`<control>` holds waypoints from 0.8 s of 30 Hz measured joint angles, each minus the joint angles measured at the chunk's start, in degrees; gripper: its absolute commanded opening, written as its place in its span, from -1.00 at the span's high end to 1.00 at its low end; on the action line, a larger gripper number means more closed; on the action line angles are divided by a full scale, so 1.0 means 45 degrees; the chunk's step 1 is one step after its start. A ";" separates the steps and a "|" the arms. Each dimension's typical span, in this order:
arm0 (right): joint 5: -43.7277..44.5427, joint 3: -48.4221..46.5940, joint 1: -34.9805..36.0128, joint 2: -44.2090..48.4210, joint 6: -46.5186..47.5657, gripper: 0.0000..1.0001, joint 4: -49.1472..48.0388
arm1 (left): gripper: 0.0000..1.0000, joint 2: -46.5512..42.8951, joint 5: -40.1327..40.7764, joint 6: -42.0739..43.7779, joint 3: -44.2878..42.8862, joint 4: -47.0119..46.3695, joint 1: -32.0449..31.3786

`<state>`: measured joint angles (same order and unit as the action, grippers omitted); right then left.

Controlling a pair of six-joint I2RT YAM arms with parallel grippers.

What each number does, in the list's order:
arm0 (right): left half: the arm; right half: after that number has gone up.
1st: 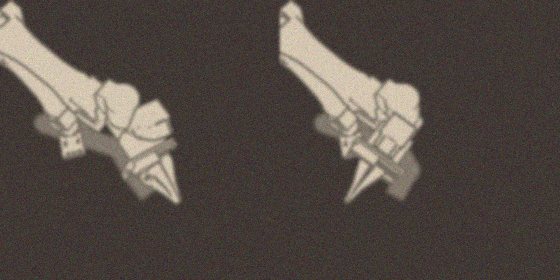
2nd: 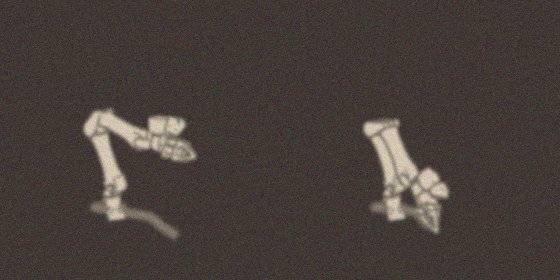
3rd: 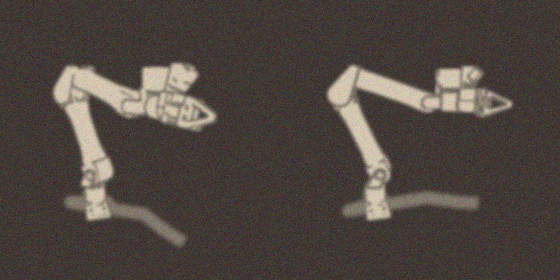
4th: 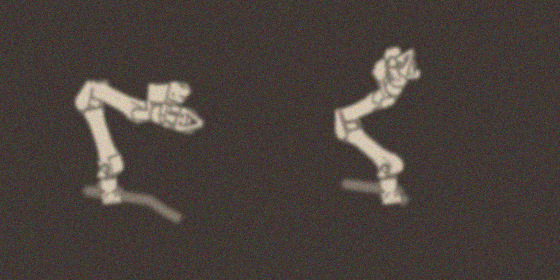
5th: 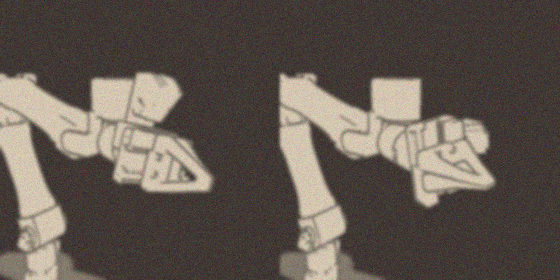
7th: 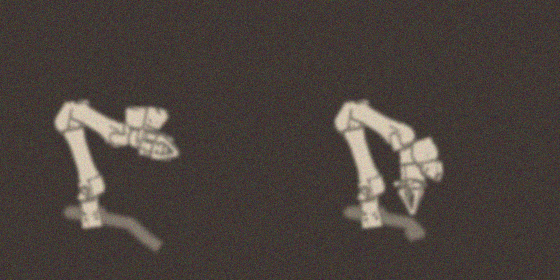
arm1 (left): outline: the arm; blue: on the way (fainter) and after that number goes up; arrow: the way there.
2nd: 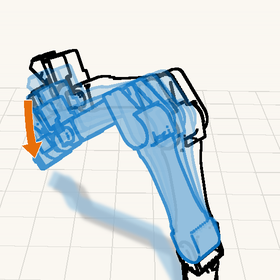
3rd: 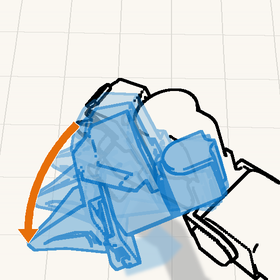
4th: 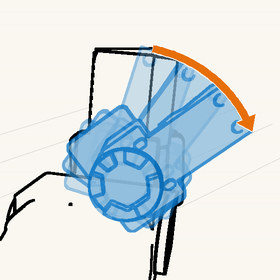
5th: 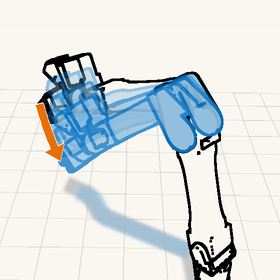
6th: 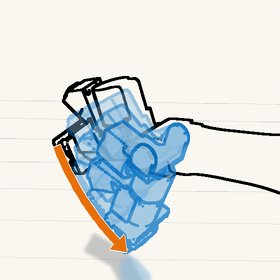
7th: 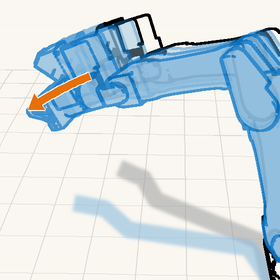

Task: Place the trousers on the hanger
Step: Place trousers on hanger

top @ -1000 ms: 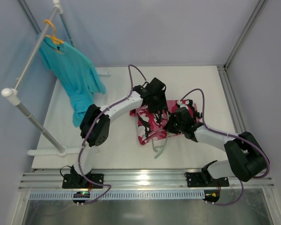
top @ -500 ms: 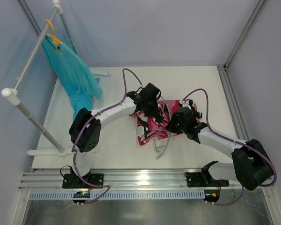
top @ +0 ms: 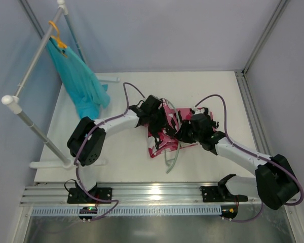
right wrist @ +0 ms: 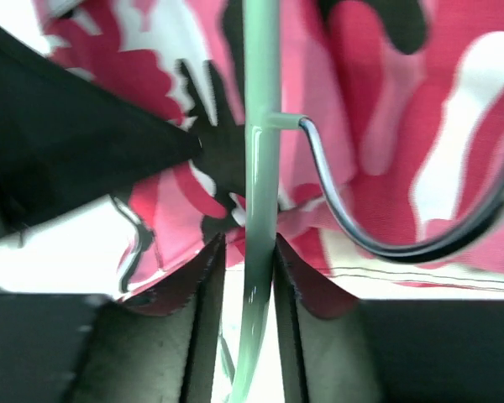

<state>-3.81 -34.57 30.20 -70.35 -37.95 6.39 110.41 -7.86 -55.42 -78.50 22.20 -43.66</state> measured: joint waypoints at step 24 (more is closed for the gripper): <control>0.0325 -0.0729 0.2526 0.0291 -0.0160 0.20 -0.1336 | -0.29 -0.4143 -0.2652 0.2079 0.4187 -0.5051 0.1039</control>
<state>-2.35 -37.85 41.56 -69.04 -38.68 0.38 91.77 -19.79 -46.06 -59.66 -0.54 -38.98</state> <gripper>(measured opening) 0.399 0.658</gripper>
